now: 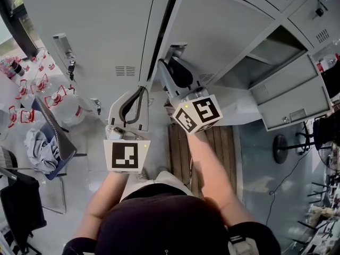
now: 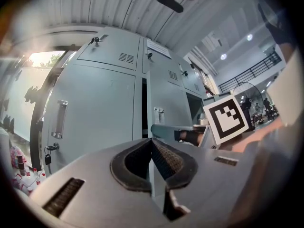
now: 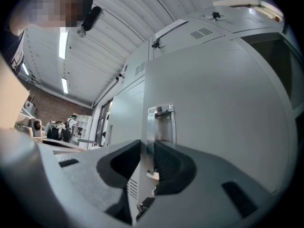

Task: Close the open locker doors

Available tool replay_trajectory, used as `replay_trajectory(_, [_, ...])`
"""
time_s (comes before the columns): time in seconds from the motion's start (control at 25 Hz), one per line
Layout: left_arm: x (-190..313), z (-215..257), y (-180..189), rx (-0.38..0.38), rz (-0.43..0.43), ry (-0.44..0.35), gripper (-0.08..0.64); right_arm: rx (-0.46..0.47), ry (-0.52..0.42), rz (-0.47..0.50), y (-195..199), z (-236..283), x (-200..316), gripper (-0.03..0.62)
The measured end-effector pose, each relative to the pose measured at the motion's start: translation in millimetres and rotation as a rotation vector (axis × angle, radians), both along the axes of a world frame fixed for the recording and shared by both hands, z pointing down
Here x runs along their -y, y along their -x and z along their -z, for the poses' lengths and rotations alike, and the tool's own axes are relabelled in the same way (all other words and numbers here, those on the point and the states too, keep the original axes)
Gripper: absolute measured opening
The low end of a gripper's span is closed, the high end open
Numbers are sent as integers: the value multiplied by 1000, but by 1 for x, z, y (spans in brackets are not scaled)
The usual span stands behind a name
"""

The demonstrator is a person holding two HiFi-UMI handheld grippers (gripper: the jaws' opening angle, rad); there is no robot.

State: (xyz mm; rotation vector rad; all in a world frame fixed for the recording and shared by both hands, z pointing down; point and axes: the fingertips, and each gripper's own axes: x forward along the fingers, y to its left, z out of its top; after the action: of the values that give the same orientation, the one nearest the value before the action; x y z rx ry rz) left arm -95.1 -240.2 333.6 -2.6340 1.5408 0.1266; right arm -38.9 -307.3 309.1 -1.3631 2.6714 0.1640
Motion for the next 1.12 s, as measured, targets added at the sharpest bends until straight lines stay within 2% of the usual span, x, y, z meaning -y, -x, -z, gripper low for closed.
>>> replay_trajectory(0.44, [7, -1, 1, 7, 6, -2, 3, -5, 2, -10, 2, -1, 18, 80])
replay_trajectory(0.64, [9, 0, 3, 5, 10, -12, 3, 25, 27, -21, -1, -5, 27, 60])
replay_trajectory(1.12, [19, -8, 10, 1, 29, 10, 3, 19, 29, -59, -2, -7, 44, 43])
